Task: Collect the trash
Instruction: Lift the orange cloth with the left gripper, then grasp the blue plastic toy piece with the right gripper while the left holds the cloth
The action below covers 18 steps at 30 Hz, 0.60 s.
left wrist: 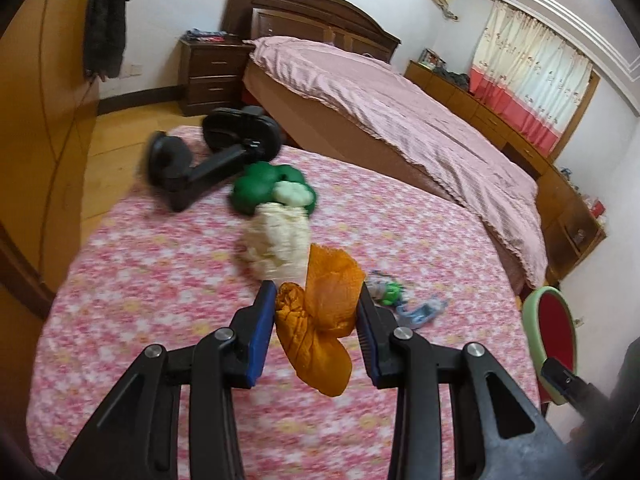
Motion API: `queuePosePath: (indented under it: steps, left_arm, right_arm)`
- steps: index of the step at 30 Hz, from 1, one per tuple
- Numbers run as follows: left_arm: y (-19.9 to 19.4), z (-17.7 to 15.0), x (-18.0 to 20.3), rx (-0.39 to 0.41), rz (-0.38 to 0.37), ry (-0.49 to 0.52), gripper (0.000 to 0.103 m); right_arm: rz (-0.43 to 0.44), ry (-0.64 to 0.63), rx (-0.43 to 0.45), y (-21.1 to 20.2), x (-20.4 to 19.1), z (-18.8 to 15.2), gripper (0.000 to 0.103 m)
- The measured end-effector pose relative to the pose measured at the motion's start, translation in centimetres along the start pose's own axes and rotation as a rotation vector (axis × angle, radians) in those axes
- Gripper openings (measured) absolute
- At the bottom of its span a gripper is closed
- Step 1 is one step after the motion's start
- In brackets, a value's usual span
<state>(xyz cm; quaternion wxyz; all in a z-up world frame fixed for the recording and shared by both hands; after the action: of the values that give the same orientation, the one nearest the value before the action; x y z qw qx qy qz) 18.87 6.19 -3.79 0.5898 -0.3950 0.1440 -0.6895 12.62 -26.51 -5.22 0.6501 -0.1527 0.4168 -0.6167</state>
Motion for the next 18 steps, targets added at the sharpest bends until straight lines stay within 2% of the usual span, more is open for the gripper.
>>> queuePosePath:
  steps: [2, 6, 8, 9, 12, 14, 18]
  left_arm:
    - [-0.3, -0.2, -0.9, 0.002, 0.018, -0.008, 0.039]
    - [-0.6, -0.7, -2.6, 0.003, 0.045, -0.035, 0.039]
    - [-0.8, -0.8, -3.5, 0.01, 0.072, -0.041, 0.039]
    - [-0.9, -0.8, -3.9, 0.013, 0.087, -0.043, 0.039]
    - [-1.0, -1.0, -4.8, 0.016, 0.108, -0.058, 0.039]
    - [-0.9, -1.1, -5.5, 0.014, 0.115, -0.071, 0.039]
    - [-0.7, -1.2, -6.3, 0.013, 0.134, -0.083, 0.039]
  right_arm:
    - [0.003, -0.034, -0.015, 0.7, -1.2, 0.0, 0.055]
    - [0.005, -0.112, -0.042, 2.2, -3.7, 0.0, 0.056]
    - [0.007, -0.147, -0.051, 3.0, -4.8, 0.0, 0.068]
    - [0.01, -0.161, -0.057, 3.4, -5.2, 0.0, 0.07]
    - [0.02, -0.205, -0.082, 4.8, -6.7, 0.1, 0.071]
    - [0.027, -0.224, -0.09, 5.7, -7.4, 0.2, 0.077]
    - [0.042, -0.271, -0.105, 7.3, -8.8, 0.3, 0.079]
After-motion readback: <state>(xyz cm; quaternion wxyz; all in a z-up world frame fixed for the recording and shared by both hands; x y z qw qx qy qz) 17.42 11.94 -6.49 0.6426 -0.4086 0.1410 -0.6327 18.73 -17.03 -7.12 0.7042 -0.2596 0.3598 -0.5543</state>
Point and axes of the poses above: each gripper's, at about its wrist camera, not at the fingertips, and y roughly the way its jaws point, x to its right, z to its top, the point moved 3 cm from there along y, roughly the way its jaws point, and after that the axes turned 5 degrees about -z, right-handed, at the moved point
